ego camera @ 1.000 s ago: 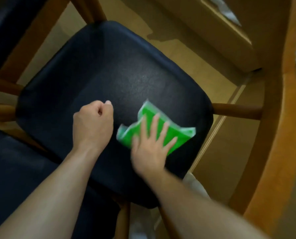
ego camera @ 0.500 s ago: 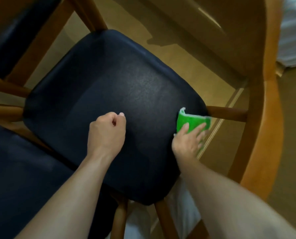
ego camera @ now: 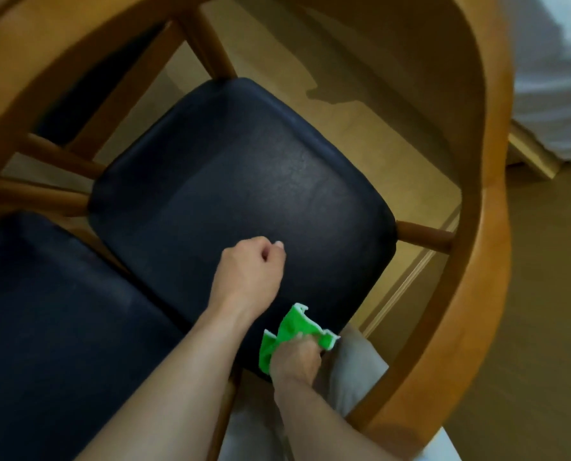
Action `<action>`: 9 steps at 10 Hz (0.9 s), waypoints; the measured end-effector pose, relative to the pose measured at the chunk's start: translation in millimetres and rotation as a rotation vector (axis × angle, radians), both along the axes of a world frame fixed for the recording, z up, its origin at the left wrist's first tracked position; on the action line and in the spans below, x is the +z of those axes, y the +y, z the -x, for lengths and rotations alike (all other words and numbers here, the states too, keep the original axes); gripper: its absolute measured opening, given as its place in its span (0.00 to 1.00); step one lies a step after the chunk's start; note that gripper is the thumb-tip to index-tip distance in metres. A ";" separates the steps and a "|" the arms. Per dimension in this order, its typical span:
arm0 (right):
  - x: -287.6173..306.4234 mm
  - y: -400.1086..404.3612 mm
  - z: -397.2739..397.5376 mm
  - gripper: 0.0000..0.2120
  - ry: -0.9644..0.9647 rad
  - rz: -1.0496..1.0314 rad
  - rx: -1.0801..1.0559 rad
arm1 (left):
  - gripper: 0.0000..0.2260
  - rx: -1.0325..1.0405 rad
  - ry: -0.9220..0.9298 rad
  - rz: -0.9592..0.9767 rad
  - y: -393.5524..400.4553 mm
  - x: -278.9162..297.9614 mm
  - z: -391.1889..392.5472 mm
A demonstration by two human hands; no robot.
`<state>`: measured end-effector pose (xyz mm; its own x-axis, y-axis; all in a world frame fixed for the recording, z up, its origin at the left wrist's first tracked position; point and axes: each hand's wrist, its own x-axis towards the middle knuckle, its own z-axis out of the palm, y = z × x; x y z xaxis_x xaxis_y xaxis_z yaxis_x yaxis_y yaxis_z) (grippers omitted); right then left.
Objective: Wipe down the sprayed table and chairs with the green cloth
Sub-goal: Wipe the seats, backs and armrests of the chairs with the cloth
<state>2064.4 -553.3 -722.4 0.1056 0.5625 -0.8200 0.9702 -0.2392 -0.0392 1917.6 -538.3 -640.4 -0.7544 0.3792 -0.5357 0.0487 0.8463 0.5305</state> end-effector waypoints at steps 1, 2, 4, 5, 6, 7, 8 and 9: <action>41.1 30.4 19.9 0.16 0.149 -0.070 0.134 | 0.19 0.102 -0.049 0.022 -1.2 19.9 -22.6; 70.7 72.6 25.9 0.17 0.357 -0.016 0.082 | 0.17 0.180 -0.188 0.192 -26.5 42.2 -54.2; 147.3 134.7 36.7 0.17 0.582 0.398 0.097 | 0.08 0.442 -0.406 0.184 -43.6 90.7 -88.6; 178.0 150.6 29.4 0.16 0.574 0.569 0.085 | 0.10 0.618 -0.610 -0.141 -31.8 117.0 -89.9; 197.8 156.9 16.7 0.16 0.587 0.675 0.038 | 0.09 0.608 -0.777 -0.324 -24.6 137.9 -92.8; 208.7 155.9 3.5 0.13 0.588 0.723 0.019 | 0.10 0.605 -0.836 -0.418 -21.4 148.5 -97.5; 215.8 148.6 -7.0 0.15 0.611 0.763 0.076 | 0.10 0.603 -0.747 -0.437 -22.8 151.7 -111.2; 224.7 142.4 -9.7 0.18 0.641 0.704 0.202 | 0.10 0.651 -0.614 -0.435 -23.2 151.2 -121.7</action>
<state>2074.1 -411.0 -497.7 -0.5227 -0.1198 -0.8440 0.8400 -0.2415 -0.4859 2039.3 -561.4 -489.2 -0.5233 0.2457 -0.8159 -0.7434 0.3364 0.5781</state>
